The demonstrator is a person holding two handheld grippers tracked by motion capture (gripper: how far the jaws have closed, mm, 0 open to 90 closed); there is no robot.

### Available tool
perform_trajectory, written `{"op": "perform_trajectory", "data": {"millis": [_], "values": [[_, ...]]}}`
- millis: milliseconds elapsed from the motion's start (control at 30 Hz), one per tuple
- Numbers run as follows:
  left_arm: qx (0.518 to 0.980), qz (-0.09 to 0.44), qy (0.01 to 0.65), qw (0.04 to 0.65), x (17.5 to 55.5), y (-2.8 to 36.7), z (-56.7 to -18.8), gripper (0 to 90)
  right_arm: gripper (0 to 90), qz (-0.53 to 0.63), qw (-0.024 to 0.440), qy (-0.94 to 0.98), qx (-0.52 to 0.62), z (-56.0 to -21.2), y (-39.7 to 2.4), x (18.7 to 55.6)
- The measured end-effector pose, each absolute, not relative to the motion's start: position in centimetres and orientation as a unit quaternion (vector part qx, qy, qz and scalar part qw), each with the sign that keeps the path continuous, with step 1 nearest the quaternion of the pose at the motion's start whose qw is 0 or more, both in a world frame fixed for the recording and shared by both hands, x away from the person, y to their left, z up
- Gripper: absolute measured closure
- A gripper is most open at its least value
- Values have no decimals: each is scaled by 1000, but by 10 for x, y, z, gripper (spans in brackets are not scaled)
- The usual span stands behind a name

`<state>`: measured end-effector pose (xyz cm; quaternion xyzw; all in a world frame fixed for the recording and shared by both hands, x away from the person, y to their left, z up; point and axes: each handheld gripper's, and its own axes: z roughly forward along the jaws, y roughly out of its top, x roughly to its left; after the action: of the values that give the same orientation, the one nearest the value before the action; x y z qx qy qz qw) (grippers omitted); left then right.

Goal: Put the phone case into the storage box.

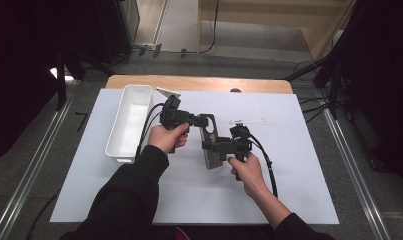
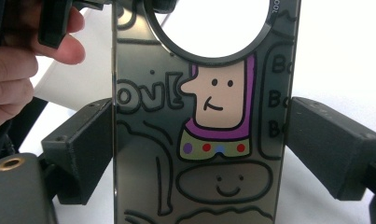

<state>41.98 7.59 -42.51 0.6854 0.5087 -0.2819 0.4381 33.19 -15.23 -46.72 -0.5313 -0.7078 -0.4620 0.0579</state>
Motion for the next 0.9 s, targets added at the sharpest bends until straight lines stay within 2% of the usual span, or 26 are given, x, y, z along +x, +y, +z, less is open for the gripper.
{"op": "perform_trajectory", "data": {"millis": [300,367,700,900], "values": [[685,-287,504,441,419,75,-424,800,86,-468,55,-709,-525,-467,-154,332],[686,-286,504,440,419,73,-423,799,0,-469,59,-715,-516,-467,-153,331],[692,-280,492,447,417,73,-419,799,0,-468,51,-729,-498,-462,-153,328],[710,-254,473,455,415,74,-411,799,0,-474,52,-734,-484,-455,-159,325]]}}
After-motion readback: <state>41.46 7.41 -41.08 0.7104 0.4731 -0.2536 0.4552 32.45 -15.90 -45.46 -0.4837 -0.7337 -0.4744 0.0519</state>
